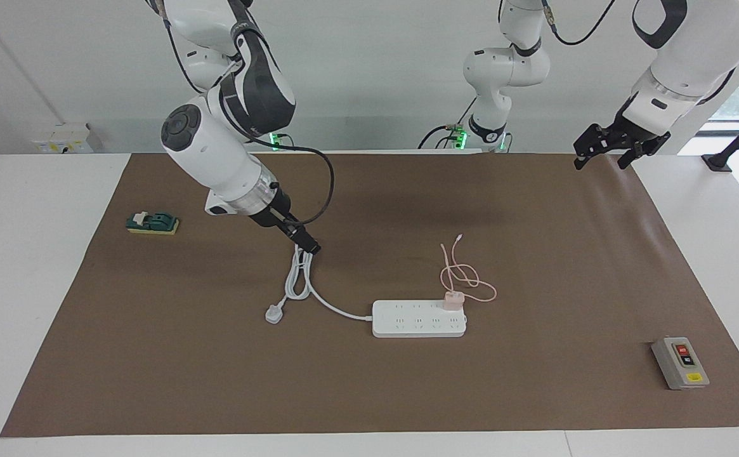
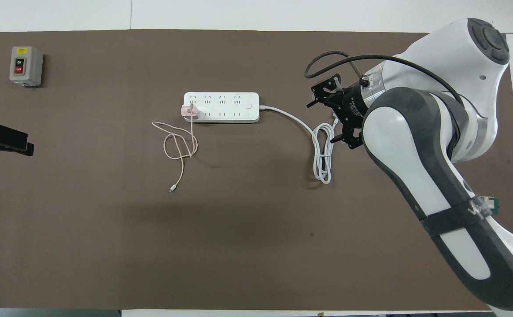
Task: Unplug charger and place it aside
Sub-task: 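Reach the right gripper to the cord end of the white power strip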
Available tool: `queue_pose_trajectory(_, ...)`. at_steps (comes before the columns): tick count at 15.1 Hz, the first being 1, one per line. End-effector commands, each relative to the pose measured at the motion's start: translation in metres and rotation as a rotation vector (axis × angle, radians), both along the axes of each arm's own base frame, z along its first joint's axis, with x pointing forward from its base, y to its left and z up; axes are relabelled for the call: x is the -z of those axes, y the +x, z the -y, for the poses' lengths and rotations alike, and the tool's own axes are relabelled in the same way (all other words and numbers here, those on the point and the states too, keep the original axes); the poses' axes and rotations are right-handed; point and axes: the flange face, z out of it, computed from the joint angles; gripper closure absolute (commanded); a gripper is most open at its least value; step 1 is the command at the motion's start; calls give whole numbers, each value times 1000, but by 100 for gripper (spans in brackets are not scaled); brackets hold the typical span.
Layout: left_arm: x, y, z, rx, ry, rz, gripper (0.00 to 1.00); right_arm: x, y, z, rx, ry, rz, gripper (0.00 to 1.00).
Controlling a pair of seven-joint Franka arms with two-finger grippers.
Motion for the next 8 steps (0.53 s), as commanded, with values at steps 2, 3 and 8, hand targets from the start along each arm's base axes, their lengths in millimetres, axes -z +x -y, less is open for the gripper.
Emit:
queue_pose_trajectory(2, -1, -8, -2, -1, -8, -2, 0, 12, 23, -7, 171, 110, -76, 0)
queue_pose_trajectory(3, -1, -8, -2, -1, -8, -2, 0, 12, 26, -7, 190, 116, -83, 0)
queue_pose_trajectory(8, -1, -8, -2, -1, -8, -2, 0, 16, 41, 0, 391, 250, -137, 0)
